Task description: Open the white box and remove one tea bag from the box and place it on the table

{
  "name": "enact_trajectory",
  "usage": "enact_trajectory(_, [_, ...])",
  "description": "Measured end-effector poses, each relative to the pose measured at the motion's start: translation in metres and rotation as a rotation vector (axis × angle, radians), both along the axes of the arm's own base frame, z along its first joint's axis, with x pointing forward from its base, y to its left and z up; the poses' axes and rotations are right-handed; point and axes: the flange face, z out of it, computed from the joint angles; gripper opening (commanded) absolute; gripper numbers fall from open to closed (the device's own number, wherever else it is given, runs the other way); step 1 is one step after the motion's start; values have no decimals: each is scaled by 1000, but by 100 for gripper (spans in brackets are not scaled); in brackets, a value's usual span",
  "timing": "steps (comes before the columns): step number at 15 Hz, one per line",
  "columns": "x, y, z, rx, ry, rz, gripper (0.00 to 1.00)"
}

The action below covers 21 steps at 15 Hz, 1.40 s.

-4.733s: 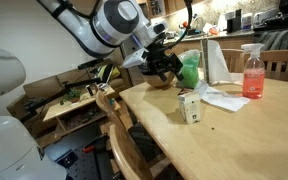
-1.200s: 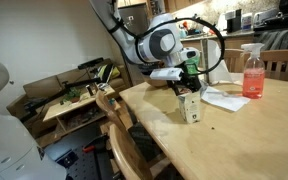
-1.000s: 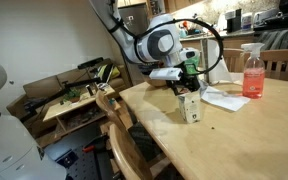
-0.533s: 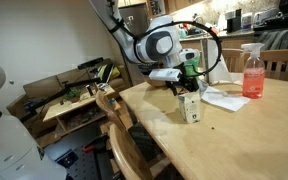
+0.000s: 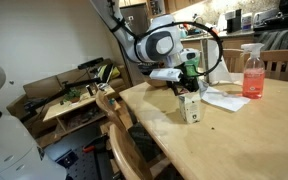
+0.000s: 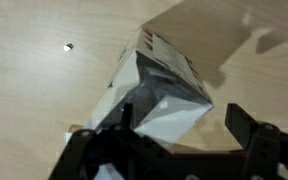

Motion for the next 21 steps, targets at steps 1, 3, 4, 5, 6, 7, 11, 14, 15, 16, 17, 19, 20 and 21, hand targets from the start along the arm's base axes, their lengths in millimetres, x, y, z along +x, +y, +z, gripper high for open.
enact_trajectory(1, [1,0,0,0,-1,-1,61])
enact_trajectory(3, [3,-1,3,1,-8,-2,45])
enact_trajectory(4, [4,-1,5,1,-12,-3,38])
enact_trajectory(5, [6,-1,6,1,-16,-4,31])
enact_trajectory(6, [7,-1,7,1,-18,-4,25])
enact_trajectory(7, [7,0,7,1,-20,-3,16])
enact_trajectory(11, [7,1,8,-5,-21,3,0])
enact_trajectory(14, [6,2,8,-52,-24,34,1])
enact_trajectory(15, [6,3,9,-77,-27,46,2])
enact_trajectory(16, [5,4,11,-106,-33,60,2])
enact_trajectory(17, [5,7,13,-137,-40,70,9])
enact_trajectory(19, [4,14,18,-199,-58,92,5])
enact_trajectory(20, [4,18,21,-224,-68,102,3])
enact_trajectory(21, [4,21,24,-247,-78,111,0])
